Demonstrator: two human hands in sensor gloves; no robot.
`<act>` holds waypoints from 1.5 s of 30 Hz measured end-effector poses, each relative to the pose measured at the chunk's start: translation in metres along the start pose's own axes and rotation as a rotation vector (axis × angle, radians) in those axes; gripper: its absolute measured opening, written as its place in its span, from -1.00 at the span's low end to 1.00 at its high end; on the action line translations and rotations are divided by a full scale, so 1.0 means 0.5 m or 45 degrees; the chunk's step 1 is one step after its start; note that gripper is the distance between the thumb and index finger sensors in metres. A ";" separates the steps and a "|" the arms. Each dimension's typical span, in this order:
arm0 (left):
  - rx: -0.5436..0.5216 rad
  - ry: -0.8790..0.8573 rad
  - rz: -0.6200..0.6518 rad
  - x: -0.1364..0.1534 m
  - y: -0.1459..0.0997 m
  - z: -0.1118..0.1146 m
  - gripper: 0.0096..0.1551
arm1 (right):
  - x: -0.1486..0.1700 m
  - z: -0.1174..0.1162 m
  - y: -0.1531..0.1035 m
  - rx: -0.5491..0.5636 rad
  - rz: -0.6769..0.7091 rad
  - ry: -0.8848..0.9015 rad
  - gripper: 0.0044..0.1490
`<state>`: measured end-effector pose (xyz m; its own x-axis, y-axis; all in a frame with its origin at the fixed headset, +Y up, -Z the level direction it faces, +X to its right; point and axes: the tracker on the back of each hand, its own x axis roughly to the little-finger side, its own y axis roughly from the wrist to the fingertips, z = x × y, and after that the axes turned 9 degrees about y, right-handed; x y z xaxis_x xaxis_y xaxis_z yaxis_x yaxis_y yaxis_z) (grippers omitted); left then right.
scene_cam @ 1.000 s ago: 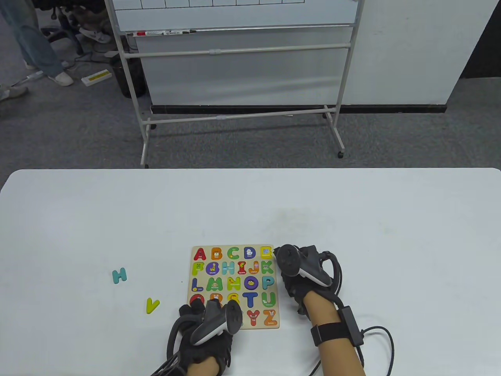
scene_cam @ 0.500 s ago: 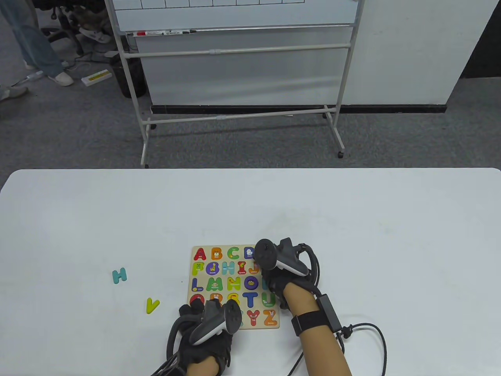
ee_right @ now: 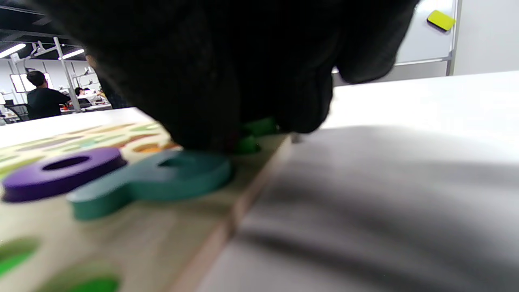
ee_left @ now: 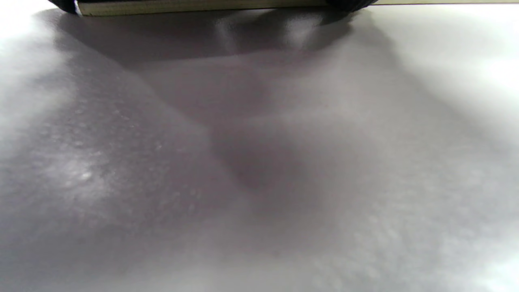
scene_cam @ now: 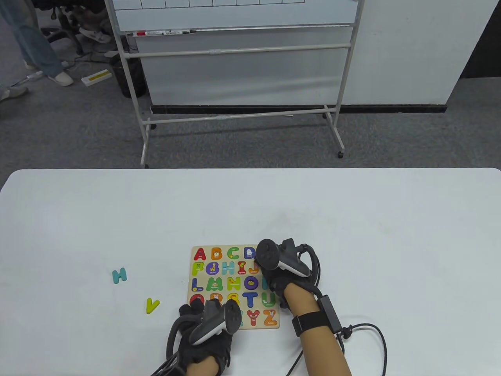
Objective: Hold alphabet puzzle board and insert letter blocks into matching slots
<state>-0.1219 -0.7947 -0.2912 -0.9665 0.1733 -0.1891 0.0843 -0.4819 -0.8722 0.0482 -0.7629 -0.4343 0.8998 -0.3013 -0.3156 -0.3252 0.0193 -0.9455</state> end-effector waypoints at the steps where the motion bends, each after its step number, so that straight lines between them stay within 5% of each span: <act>1: 0.000 0.000 0.000 0.000 0.000 0.000 -0.04 | 0.001 0.000 0.000 0.006 0.002 -0.006 -0.43; 14: -0.001 -0.002 0.000 0.000 0.000 0.000 -0.04 | 0.012 0.002 -0.015 0.164 -0.016 -0.036 -0.53; 26: 0.000 -0.001 0.002 0.001 0.000 0.000 -0.04 | 0.038 0.005 0.000 -0.022 -0.152 0.240 -0.55; 29: 0.000 -0.002 0.001 0.001 0.000 0.000 -0.04 | 0.033 0.013 0.003 -0.101 -0.152 0.237 -0.52; 36: 0.002 0.001 0.001 0.001 0.000 0.000 -0.04 | 0.035 0.049 -0.015 0.009 -0.140 0.291 -0.35; 45: 0.007 0.006 0.001 0.000 0.001 -0.001 -0.04 | 0.015 0.052 -0.103 -0.075 0.054 0.178 -0.12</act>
<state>-0.1217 -0.7943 -0.2920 -0.9652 0.1772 -0.1921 0.0836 -0.4870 -0.8694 0.0795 -0.7413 -0.3902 0.8369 -0.4315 -0.3368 -0.3821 -0.0197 -0.9239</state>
